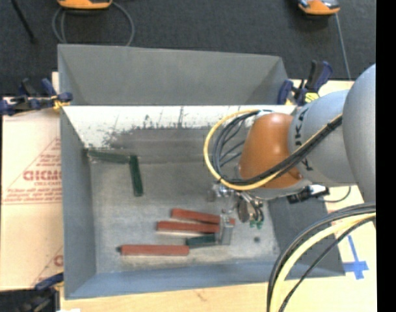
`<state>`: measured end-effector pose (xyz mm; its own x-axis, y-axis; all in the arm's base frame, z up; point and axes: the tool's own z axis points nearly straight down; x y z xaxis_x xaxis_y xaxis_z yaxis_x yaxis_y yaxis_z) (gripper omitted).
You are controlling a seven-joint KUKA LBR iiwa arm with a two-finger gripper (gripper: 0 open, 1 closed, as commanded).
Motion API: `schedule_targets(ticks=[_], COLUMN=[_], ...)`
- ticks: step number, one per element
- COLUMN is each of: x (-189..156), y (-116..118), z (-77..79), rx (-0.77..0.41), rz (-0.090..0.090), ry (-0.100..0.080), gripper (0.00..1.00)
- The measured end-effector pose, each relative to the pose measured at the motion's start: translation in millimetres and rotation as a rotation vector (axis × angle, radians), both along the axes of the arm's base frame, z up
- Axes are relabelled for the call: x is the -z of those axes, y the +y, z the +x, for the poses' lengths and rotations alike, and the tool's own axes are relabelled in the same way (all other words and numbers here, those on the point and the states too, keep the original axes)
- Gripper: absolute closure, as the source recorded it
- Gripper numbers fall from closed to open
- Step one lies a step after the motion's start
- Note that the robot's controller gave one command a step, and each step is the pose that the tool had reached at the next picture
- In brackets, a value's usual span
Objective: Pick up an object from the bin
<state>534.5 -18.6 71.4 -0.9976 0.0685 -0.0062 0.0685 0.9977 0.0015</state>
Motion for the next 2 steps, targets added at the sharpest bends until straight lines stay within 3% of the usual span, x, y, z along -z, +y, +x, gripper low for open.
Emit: schedule_targets(ticks=[1, 2], x=[-2.4, -189.7], y=[-2.7, -8.2], z=[-0.7, -21.9], rx=[-0.001, -0.496], rz=[-0.001, -0.006], ry=[0.005, -0.004], gripper=[1.0, 1.0])
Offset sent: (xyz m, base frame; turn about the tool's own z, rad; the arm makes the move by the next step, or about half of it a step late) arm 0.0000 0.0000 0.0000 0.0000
